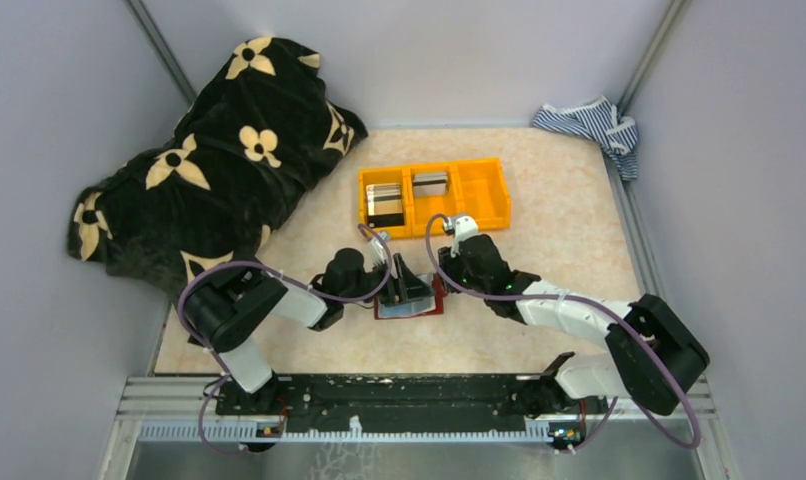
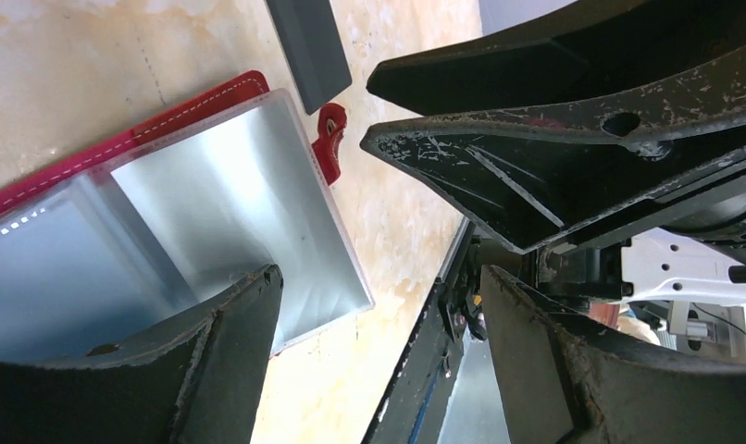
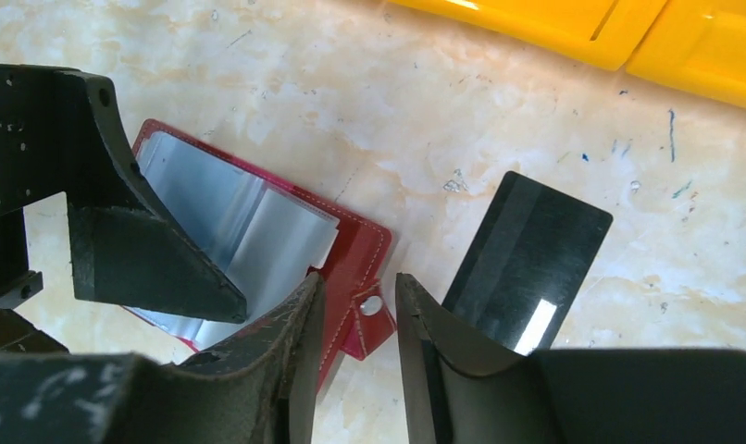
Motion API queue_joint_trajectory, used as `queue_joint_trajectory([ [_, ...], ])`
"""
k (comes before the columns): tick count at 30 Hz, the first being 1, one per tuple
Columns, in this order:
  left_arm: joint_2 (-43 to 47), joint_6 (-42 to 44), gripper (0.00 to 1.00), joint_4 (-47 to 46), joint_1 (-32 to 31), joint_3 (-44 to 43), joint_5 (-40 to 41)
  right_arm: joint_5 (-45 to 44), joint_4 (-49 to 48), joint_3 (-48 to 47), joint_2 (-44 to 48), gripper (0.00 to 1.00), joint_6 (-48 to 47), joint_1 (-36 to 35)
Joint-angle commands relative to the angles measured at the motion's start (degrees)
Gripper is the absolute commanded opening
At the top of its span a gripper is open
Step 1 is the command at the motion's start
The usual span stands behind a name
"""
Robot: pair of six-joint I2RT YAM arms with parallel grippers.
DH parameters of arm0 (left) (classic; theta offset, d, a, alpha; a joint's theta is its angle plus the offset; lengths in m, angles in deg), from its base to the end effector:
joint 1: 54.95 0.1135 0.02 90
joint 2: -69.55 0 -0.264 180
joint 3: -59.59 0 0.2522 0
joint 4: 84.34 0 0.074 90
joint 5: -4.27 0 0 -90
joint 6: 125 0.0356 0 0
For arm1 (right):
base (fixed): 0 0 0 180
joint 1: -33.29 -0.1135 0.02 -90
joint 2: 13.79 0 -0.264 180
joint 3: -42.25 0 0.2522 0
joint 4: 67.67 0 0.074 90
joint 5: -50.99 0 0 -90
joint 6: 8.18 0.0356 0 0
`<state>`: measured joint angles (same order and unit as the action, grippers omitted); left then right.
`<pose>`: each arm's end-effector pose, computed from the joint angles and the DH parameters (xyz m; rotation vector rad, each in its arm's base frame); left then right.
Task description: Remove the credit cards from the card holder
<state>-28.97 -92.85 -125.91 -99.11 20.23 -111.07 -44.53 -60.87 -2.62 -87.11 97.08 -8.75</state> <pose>0.1972 -0.2127 0.1260 0.0960 2.1986 -1.5426 0.1919 0.1684 0.1831 -0.4601 2.1721 0.4571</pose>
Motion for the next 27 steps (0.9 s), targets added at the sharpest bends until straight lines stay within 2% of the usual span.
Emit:
queue_joint_trajectory([
  [1, 2.0, 1.4, 0.84, -0.9, -0.2, -1.5, 0.1, -0.4, 0.4, -0.7, 2.4, 0.36, 0.1, 0.8],
  [12, 11.3, 9.2, 0.85, 9.6, -0.1, -0.9, 7.4, 7.9, -2.7, -3.1, 3.1, 0.37, 0.8, 0.8],
  [18, 11.7, 9.9, 0.85, 11.0, -0.1, 0.3, 8.8, 11.9, -6.6, -6.7, 2.5, 0.26, 2.9, -2.3],
  [21, 11.5, 9.7, 0.85, 10.3, -0.1, 0.8, 8.6, 13.5, -7.4, -9.0, -0.4, 0.15, 3.3, -3.5],
  [27, 9.5, 9.3, 0.85, 7.2, 0.0, 0.7, 6.6, 17.8, -10.5, -11.4, -5.8, 0.04, 5.0, -4.6],
])
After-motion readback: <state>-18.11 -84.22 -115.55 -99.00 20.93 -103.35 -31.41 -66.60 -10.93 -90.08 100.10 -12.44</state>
